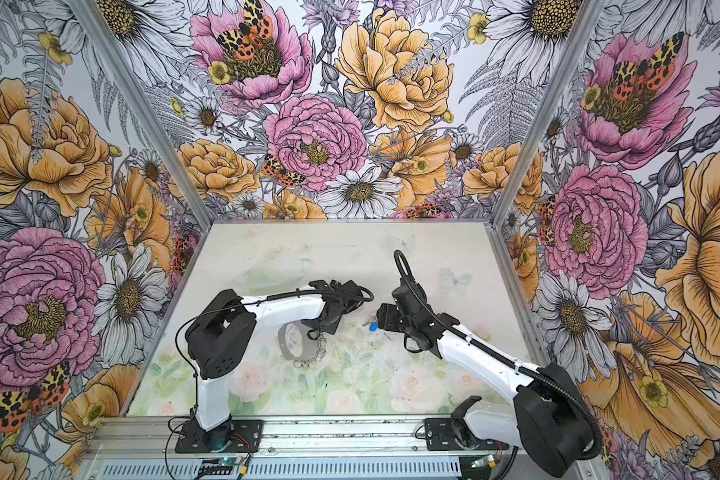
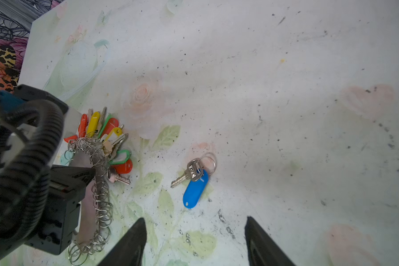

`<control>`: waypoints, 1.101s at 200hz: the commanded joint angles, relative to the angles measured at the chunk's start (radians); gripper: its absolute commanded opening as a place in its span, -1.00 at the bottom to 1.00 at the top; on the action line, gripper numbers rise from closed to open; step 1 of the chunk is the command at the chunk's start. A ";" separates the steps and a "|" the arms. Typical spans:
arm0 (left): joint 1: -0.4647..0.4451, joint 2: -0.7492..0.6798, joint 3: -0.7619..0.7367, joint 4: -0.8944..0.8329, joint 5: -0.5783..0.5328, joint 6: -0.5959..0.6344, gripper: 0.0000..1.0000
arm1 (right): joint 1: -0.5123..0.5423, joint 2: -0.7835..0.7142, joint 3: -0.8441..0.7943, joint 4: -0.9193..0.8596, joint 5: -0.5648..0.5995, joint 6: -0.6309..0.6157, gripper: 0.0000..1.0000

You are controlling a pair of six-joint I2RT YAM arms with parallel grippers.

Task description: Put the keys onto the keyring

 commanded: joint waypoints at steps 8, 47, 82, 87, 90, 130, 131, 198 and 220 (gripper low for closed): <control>-0.027 -0.194 -0.055 0.030 -0.065 0.020 -1.00 | 0.007 -0.013 0.019 0.024 0.009 -0.025 0.37; -0.034 -0.434 -0.155 0.118 -0.005 0.110 -1.00 | 0.008 -0.031 0.040 0.027 0.001 -0.066 0.36; -0.029 -0.611 -0.223 0.205 0.079 0.213 -1.00 | 0.018 -0.085 0.052 0.074 -0.064 -0.163 0.36; -0.026 -0.628 -0.229 0.215 0.094 0.224 -1.00 | 0.019 -0.097 0.051 0.083 -0.076 -0.181 0.36; -0.024 -0.638 -0.229 0.220 0.103 0.227 -1.00 | 0.020 -0.105 0.051 0.089 -0.080 -0.189 0.36; -0.023 -0.734 -0.263 0.329 0.254 0.306 -1.00 | 0.028 -0.228 0.003 0.200 -0.146 -0.289 0.35; -0.022 -0.737 -0.264 0.331 0.256 0.306 -1.00 | 0.027 -0.231 0.002 0.203 -0.148 -0.290 0.35; -0.019 -0.836 -0.351 0.468 0.387 0.394 -1.00 | 0.036 -0.264 -0.035 0.290 -0.305 -0.308 0.34; -0.020 -0.839 -0.371 0.487 0.408 0.417 -1.00 | 0.042 -0.266 -0.032 0.284 -0.307 -0.332 0.33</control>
